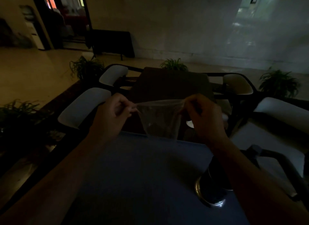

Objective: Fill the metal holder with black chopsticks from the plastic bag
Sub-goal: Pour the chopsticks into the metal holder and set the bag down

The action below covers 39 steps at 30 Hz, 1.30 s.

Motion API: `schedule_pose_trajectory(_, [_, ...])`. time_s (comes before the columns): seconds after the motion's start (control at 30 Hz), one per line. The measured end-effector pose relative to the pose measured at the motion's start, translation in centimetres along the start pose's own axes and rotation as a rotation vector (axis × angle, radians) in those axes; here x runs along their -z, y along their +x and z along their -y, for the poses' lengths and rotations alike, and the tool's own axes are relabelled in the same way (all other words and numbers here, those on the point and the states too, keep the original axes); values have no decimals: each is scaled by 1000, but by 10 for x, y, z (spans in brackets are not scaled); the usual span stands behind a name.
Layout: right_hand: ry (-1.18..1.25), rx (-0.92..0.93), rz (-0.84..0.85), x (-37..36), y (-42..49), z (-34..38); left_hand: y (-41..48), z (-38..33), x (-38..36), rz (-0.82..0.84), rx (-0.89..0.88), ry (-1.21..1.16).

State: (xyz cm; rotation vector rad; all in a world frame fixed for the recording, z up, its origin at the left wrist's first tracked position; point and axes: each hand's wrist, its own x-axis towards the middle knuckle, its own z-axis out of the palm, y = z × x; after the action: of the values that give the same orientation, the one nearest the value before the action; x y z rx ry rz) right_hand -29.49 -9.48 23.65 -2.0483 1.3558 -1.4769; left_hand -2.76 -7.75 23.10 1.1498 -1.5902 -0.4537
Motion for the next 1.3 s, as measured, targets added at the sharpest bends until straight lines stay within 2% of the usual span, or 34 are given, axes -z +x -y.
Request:
schedule_pose_trajectory(0.13, [-119,-21,41,-11,-44,-14,-36,13,-15,18,51,27])
schedule_pose_trajectory(0.2, [-134,-71,101,-17,-71,-25,-59,21,-22,127,30,139])
schedule_pose_trajectory(0.27, [-162,-130,184,-25,-103,-37,-82,33,-29,249,-92,387])
schedule_pose_trajectory(0.33, [-231,-157,242,-34,-137,-48,-110,50,-34,394,-112,474])
schedule_pose_trajectory(0.43, [-292,-204,332,-45,-181,-58,-152,79,-36,505,84,525])
schedule_pose_trajectory(0.6, [-335,-315,539,-53,-225,-73,-208,111,-42,628,214,467])
schedule_pose_trajectory(0.7, [-344,-363,671,-57,-241,-78,-238,134,-46,707,224,402])
schedule_pose_trajectory(0.77, [-349,-406,740,-62,-253,-82,-248,142,-43,794,207,443])
schedule_pose_trajectory(0.87, [-331,-454,817,-66,-270,-85,-252,142,-43,798,145,525])
schedule_pose_trajectory(0.97, [-284,-502,788,-65,-284,-87,-254,141,-44,832,106,563])
schedule_pose_trajectory(1.1, [-279,-540,677,-53,-291,-92,-246,141,-46,757,138,598])
schedule_pose_trajectory(1.3, [-73,-719,390,-16,-272,-86,-198,114,-66,615,212,486])
